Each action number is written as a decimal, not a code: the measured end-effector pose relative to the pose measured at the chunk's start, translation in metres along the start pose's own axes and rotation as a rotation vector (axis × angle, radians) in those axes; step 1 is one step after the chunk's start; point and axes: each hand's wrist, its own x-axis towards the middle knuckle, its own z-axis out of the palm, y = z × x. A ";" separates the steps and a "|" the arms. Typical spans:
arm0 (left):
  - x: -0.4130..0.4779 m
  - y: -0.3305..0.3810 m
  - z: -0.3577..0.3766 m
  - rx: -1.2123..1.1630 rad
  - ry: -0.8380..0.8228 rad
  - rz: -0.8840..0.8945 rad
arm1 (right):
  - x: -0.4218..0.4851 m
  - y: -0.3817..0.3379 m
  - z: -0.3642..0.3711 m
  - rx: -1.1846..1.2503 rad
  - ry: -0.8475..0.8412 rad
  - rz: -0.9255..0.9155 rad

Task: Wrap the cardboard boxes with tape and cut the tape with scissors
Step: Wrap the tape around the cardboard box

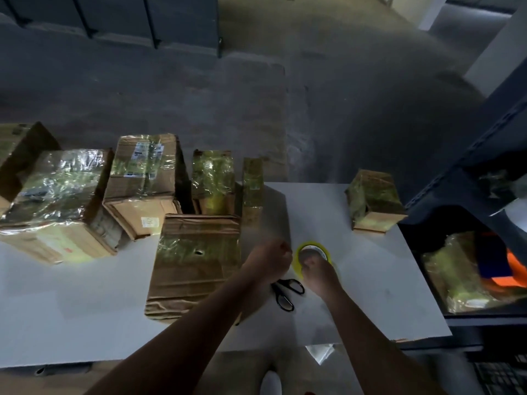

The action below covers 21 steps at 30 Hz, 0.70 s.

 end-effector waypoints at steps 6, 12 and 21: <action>0.015 0.004 0.022 -0.053 -0.007 -0.188 | 0.017 0.038 0.005 -0.177 -0.120 0.002; 0.020 0.003 0.030 -0.143 0.004 -0.271 | 0.028 0.042 0.005 -0.162 0.039 -0.136; 0.031 -0.001 -0.005 -0.323 0.124 -0.245 | 0.013 -0.024 -0.018 0.304 0.290 -0.492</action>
